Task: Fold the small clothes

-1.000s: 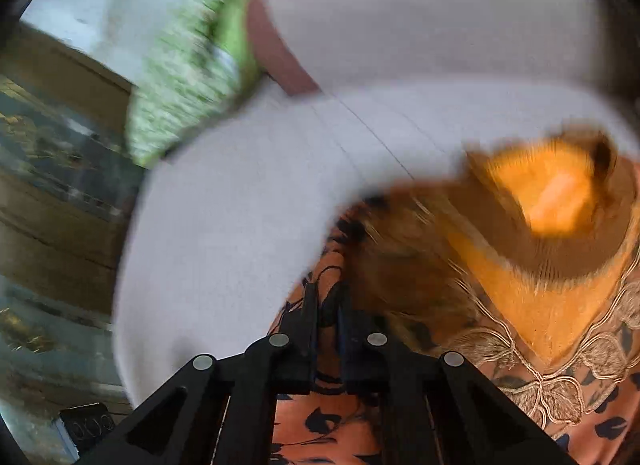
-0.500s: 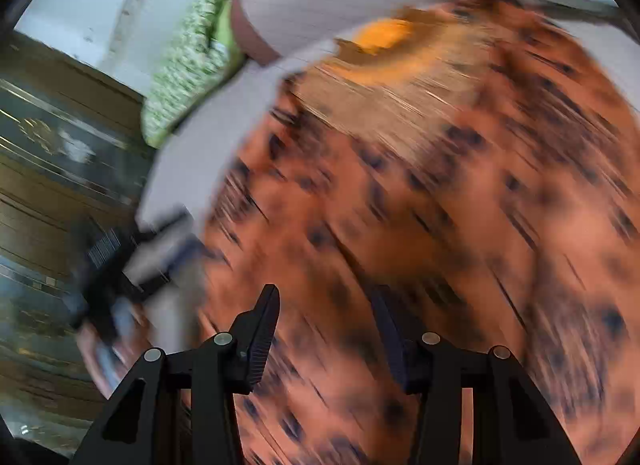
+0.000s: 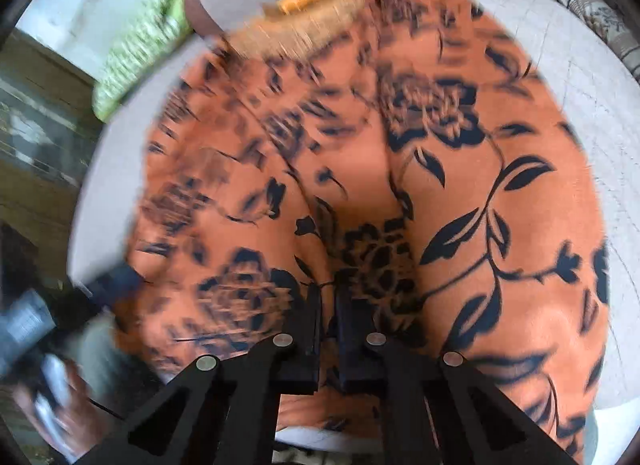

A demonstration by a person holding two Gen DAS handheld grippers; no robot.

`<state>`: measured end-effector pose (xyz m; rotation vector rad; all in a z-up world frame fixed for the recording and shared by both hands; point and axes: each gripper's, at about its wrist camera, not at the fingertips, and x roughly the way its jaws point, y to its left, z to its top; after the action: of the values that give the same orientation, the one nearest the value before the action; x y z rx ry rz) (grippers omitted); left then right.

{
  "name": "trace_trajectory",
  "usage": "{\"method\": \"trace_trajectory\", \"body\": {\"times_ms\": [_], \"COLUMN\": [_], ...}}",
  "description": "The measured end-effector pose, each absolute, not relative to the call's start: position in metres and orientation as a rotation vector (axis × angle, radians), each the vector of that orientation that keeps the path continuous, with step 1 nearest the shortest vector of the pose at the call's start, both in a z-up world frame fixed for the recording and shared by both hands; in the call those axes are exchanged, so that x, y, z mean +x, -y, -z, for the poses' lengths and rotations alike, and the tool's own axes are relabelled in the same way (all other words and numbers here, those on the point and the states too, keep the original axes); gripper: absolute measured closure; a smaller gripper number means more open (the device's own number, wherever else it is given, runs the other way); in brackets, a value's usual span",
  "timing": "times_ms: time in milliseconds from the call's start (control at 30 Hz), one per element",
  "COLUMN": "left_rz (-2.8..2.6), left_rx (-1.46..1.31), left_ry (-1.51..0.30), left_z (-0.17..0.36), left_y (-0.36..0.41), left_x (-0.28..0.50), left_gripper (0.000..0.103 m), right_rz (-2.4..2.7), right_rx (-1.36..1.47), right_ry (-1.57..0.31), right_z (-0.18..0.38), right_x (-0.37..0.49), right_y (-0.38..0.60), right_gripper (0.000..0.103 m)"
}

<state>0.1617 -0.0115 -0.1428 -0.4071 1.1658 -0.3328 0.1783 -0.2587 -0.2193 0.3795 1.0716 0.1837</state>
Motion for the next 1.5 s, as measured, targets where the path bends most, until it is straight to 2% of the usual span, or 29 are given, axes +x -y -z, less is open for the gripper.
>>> {"method": "trace_trajectory", "body": {"times_ms": [200,333,367,500,600,967,1500], "left_rz": [0.205,0.161,0.147,0.128,0.125,0.084,0.104], "left_rx": [-0.154,-0.090,-0.061,-0.012,0.005,0.066,0.073], "left_ry": [-1.076,-1.031,-1.018,-0.990,-0.959,-0.881,-0.954], "left_z": [0.117,0.104,0.101,0.088,0.074,0.046,0.065], "left_y": [0.043,0.047,0.050,0.057,0.058,0.056,0.062], "left_x": [0.122,0.107,0.104,0.092,0.080,0.055,0.062], "left_gripper": [0.047,0.047,0.047,0.047,0.046,0.044,0.044], "right_rz": [-0.081,-0.149,-0.149,-0.216,-0.276,-0.148,-0.084], "right_rx": [0.403,0.488,0.479,0.507,0.573,0.421,0.502], "right_ry": [-1.088,-0.966,-0.957,-0.927,-0.876,-0.821,-0.830], "right_z": [0.227,0.193,0.186,0.164,0.152,0.113,0.127], "right_x": [0.156,0.121,0.115,0.088,0.069,0.041,0.042], "right_y": [0.282,0.292,0.291,0.284,0.277,0.248,0.288], "right_gripper": [0.097,0.096,0.094,0.069,0.063,0.063,0.063]}}
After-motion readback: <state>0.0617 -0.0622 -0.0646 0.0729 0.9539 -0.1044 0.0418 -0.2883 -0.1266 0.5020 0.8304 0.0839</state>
